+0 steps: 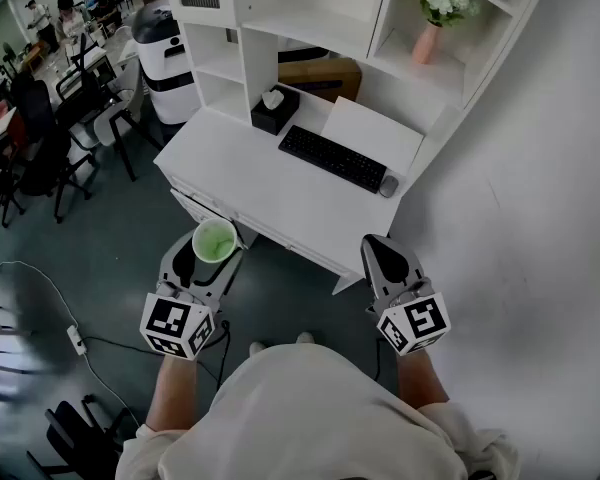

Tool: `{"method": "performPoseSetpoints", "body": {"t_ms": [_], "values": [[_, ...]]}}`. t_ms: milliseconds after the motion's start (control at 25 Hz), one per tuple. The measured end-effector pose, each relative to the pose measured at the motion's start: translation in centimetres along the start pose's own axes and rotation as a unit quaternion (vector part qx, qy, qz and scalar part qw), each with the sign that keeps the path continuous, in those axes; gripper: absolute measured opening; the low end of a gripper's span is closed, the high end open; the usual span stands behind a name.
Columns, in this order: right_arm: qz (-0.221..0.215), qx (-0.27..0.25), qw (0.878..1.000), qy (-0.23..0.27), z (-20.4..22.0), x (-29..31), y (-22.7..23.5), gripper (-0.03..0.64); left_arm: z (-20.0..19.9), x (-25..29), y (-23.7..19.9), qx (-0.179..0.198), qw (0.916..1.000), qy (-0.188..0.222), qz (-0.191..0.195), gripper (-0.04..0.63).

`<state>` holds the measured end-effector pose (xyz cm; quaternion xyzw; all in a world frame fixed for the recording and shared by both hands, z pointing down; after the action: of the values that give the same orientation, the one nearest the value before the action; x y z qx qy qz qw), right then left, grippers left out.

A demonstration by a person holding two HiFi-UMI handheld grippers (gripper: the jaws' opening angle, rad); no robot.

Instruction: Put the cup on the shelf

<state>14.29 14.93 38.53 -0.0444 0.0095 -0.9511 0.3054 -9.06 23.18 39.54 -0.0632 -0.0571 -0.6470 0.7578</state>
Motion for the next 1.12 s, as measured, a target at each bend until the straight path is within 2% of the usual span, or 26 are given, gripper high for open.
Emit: {"method": "performPoseSetpoints", "body": {"t_ms": [360,1120], "values": [[-0.003,0.001,1.000,-0.001,0.5,-0.6,0.7,0.003,0.0,0.2,0.8,-0.003,1.0000,0.001,-0.003,0.305],[-0.044,0.015,0.999,-0.008,1.9,-1.5,3.2,0.005,-0.3,1.4,4.1,-0.006,0.9997,-0.001,-0.025,0.305]]}}
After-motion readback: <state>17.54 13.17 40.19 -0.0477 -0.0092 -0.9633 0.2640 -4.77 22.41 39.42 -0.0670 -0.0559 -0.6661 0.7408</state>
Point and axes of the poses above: the fingertips, and each gripper's own axes: x forward along the fingers, y to its right, z out of its underside, the point moved 1 cm from there along -x, backward along the fingers
